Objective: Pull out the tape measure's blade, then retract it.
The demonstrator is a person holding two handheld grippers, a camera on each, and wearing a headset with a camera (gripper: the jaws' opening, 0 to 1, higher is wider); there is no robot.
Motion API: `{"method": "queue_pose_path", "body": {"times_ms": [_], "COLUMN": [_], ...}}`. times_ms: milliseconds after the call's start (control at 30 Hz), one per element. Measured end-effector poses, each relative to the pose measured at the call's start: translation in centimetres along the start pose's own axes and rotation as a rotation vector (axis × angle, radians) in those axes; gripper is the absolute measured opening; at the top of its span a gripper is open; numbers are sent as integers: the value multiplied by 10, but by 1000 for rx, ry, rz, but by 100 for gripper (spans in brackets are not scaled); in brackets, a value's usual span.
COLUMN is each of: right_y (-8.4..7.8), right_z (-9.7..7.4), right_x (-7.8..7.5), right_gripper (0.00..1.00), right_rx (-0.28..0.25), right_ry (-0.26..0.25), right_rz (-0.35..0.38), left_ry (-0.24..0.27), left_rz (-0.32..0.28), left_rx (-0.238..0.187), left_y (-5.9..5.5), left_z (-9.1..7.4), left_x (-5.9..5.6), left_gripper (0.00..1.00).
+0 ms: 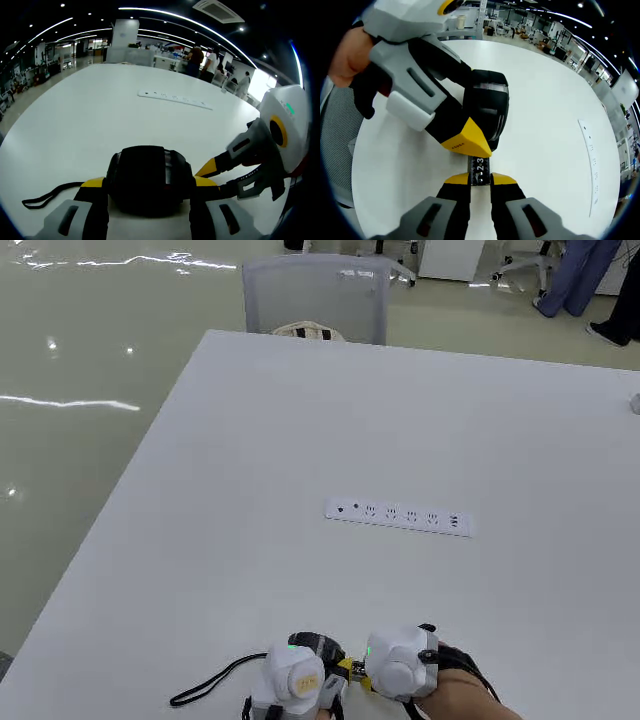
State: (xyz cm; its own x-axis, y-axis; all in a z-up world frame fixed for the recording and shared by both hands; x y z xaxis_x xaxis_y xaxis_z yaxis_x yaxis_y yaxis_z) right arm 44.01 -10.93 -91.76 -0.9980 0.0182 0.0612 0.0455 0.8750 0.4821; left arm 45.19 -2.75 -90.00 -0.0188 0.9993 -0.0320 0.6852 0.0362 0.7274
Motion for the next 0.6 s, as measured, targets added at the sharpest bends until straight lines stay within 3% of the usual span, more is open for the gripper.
{"method": "queue_pose_path", "body": {"times_ms": [600], "right_y": [9], "right_z": [6], "right_x": [-2], "right_gripper": [14], "right_rx": [-18], "right_ry": [21], "right_rz": [15], "left_ry": [-1], "left_rz": [1], "left_rx": [3], "left_y": [1], "left_z": [-1], "left_x": [0], "left_gripper": [62]}}
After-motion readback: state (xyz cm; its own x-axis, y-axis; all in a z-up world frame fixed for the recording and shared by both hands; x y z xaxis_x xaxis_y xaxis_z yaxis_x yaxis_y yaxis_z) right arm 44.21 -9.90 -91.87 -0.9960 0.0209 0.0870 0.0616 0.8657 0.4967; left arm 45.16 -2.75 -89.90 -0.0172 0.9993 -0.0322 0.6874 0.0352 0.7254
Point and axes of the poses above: the centre of the closed fingertips' face, and the gripper's own axes: z roughly forward along the fingers, x roughly to its left, y roughly out of its top, the point moved 2 cm from there along -z, roughly backward along the fingers, and after that the axes turned 12 degrees about y, right-handed, at the moved point
